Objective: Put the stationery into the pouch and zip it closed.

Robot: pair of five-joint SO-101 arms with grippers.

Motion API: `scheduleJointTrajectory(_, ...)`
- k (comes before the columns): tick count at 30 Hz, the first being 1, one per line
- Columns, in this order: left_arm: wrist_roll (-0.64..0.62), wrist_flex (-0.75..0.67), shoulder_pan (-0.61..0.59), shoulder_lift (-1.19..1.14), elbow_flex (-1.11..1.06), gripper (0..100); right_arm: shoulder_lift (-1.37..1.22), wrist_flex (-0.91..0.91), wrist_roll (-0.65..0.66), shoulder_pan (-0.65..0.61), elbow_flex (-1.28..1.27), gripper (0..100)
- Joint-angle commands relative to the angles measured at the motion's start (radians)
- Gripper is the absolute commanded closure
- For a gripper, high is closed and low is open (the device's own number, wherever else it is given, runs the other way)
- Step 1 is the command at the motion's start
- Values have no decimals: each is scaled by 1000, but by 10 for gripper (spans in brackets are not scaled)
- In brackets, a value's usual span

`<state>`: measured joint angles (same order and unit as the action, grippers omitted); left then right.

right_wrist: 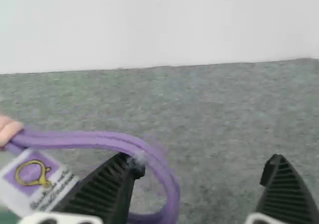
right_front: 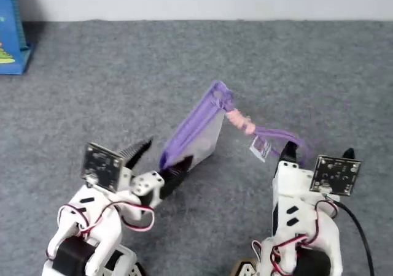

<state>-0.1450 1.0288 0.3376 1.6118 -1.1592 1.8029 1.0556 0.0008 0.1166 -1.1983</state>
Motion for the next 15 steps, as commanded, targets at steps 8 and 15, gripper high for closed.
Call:
scheduleJointTrajectory(8,-83,-133,-256,6,41,695,12,143,-52,-116,127,691)
scheduleJointTrajectory(15,-83,-63,-358,11,162,695,12,208,-52,-117,215,691)
